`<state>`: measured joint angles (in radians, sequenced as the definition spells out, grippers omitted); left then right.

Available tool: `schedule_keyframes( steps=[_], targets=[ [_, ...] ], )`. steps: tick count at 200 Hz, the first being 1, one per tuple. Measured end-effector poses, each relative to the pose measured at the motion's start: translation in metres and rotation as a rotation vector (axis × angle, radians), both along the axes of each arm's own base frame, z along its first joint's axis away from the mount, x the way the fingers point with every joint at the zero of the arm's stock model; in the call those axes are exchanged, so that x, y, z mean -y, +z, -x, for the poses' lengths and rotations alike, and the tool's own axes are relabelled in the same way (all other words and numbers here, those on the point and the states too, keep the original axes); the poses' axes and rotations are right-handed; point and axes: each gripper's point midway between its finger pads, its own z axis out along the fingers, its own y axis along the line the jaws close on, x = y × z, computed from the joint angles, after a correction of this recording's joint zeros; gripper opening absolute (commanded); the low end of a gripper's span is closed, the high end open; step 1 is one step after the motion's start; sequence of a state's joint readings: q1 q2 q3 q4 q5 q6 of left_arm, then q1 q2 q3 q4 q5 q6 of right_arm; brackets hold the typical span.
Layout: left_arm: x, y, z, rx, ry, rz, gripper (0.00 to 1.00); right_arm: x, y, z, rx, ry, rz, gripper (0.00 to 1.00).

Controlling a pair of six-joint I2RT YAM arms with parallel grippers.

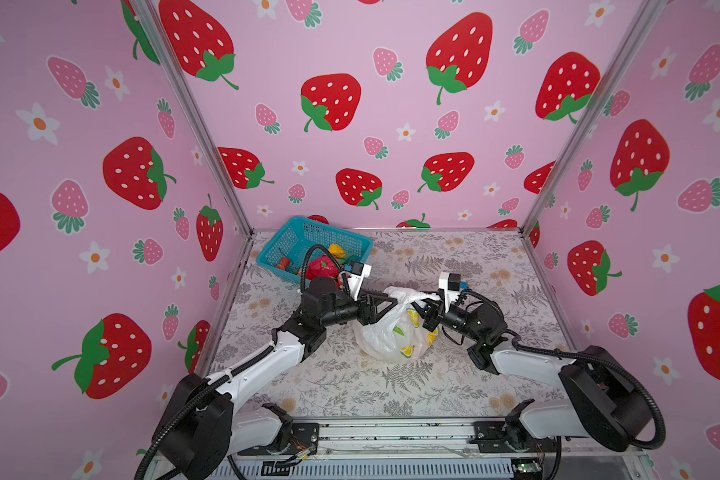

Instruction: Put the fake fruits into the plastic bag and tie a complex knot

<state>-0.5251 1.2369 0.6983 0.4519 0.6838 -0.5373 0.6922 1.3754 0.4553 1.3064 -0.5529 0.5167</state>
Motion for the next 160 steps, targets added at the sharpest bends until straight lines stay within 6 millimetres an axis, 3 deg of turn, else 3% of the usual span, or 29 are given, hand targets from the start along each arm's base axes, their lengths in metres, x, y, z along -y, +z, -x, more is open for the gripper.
schedule_keyframes(
  steps=[64, 160],
  targets=[
    [0.022, -0.009, 0.012, 0.008, -0.11, -0.023, 0.62, -0.004, 0.006, 0.004, -0.011, 0.045, -0.027, 0.0],
    [0.021, 0.005, 0.014, 0.027, -0.127, 0.007, 0.44, -0.002, 0.01, 0.009, 0.039, 0.033, 0.008, 0.0]
  ],
)
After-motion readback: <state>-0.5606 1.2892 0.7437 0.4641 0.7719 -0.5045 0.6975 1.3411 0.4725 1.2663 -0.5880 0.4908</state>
